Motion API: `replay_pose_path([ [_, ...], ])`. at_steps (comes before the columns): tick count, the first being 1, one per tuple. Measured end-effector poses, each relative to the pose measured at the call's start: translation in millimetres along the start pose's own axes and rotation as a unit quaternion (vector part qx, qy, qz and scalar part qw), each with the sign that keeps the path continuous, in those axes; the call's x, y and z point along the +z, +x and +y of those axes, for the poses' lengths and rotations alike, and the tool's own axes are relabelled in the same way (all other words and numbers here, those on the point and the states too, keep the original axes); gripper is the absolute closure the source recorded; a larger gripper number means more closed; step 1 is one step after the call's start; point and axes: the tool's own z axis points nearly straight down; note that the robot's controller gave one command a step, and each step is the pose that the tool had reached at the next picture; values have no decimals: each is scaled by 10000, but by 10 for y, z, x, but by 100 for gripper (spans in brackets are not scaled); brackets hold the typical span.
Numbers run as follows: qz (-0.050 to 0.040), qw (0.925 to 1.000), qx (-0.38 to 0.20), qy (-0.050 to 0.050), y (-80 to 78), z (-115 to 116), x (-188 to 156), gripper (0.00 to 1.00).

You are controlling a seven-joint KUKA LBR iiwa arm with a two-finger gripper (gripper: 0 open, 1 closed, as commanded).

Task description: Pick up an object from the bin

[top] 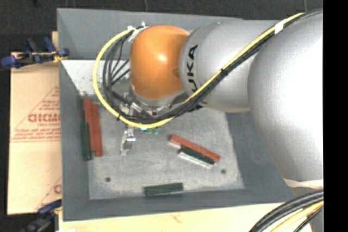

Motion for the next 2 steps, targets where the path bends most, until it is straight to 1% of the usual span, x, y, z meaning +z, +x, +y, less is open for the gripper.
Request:
replay_pose_path([
  [1, -36, 10000, 17, -7, -20, -6, -42, 0],
  [2, -46, 9999, 126, -14, -432, -437, 16, 0],
])
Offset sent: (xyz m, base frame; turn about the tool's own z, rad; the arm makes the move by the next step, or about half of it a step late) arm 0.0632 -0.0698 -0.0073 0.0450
